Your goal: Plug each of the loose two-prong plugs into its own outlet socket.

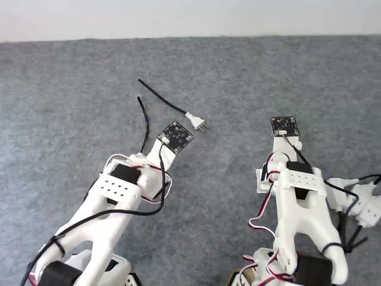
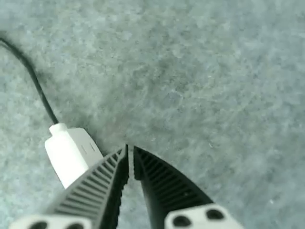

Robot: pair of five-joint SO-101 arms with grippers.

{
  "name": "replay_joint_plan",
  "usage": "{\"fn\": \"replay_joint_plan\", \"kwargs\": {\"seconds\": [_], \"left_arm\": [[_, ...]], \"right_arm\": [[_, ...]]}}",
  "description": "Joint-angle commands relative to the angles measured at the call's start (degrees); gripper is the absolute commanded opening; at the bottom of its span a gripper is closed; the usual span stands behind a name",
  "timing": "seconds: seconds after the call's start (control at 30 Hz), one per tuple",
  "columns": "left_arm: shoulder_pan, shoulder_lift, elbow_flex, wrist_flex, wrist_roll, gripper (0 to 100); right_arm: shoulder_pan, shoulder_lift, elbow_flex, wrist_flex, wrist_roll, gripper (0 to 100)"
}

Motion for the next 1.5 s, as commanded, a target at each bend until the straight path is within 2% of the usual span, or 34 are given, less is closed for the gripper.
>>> {"fn": "replay_joint_plan", "kwargs": {"seconds": [0.0, 0.2, 0.5, 0.8, 0.97, 1.47], "left_arm": [[-2.29, -1.93, -0.66, -1.41, 0.62, 1], [-7.47, -1.67, -0.48, -1.67, 0.26, 1], [-10.55, 7.82, -1.1, -9.05, 0.26, 1], [-13.98, 8.53, -2.95, -7.74, 0.26, 1], [-16.18, 8.53, -3.21, -3.34, -1.93, 1], [-24.44, 8.0, -9.36, -3.16, -3.25, 1]], "right_arm": [[-0.57, -1.54, -0.18, -0.48, 0.44, 1.1], [-0.57, -1.54, -0.18, -0.48, 0.44, 1.1], [-0.57, -1.54, -0.18, -0.48, 0.44, 1.1], [-0.57, -1.54, -0.18, -0.57, 0.44, 1.1], [-0.57, -1.54, -0.18, -0.57, 0.44, 1.1], [-0.57, -1.54, -0.18, -0.48, 0.44, 1.1]]}}
